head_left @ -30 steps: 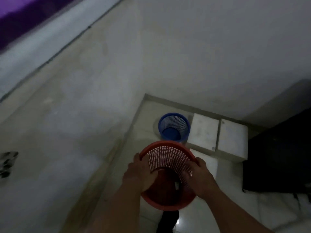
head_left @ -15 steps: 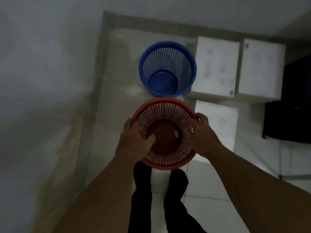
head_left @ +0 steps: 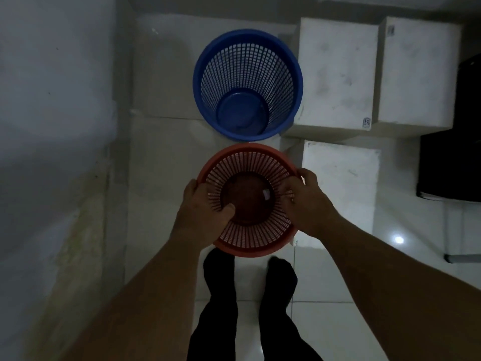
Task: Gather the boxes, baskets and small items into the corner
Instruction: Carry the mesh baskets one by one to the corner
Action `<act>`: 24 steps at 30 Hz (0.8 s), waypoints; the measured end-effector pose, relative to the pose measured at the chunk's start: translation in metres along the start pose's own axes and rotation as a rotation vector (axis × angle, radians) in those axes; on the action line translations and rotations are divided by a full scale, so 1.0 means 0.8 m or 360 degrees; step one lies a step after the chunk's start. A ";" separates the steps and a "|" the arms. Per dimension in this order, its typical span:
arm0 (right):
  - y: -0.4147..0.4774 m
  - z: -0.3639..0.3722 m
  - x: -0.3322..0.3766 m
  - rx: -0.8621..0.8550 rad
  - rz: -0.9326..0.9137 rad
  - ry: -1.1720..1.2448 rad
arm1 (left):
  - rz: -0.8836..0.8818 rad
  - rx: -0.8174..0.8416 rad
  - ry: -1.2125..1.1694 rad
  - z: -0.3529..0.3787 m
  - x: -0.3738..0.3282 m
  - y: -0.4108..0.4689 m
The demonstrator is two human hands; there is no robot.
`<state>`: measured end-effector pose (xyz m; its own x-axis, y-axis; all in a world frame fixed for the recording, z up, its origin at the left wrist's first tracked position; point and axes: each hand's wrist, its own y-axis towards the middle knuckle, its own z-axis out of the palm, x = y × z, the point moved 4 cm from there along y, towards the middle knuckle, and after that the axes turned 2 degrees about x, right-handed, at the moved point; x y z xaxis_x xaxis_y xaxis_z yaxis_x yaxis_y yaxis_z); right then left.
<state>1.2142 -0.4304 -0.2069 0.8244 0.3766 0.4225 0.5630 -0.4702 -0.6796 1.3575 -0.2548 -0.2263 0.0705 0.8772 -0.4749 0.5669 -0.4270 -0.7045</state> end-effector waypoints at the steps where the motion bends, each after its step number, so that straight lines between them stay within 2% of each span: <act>1: 0.000 0.002 -0.002 0.0020 0.0014 0.0013 | -0.0002 0.0010 -0.0002 0.002 0.002 0.000; 6: -0.003 0.007 -0.007 0.0072 0.0064 0.0016 | -0.0044 0.0064 0.0017 0.008 0.007 -0.003; 12: -0.046 -0.026 0.026 0.0041 0.0085 -0.0167 | 0.0002 0.0143 0.0400 -0.017 -0.032 -0.045; 16: -0.103 -0.084 0.095 -0.0008 0.0013 -0.0234 | 0.0202 0.0130 0.0674 -0.069 -0.110 -0.092; 19: -0.159 -0.146 0.155 -0.0074 -0.0075 -0.0102 | 0.0403 0.0033 0.0759 -0.124 -0.187 -0.145; 24: -0.282 -0.267 0.219 -0.0322 -0.0151 0.0000 | 0.0765 -0.0073 0.0907 -0.207 -0.311 -0.258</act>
<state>1.2440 -0.4288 0.1488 0.7671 0.4268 0.4790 0.6383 -0.5832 -0.5025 1.3590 -0.3488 0.1248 0.7264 0.5795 -0.3694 0.3992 -0.7934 -0.4596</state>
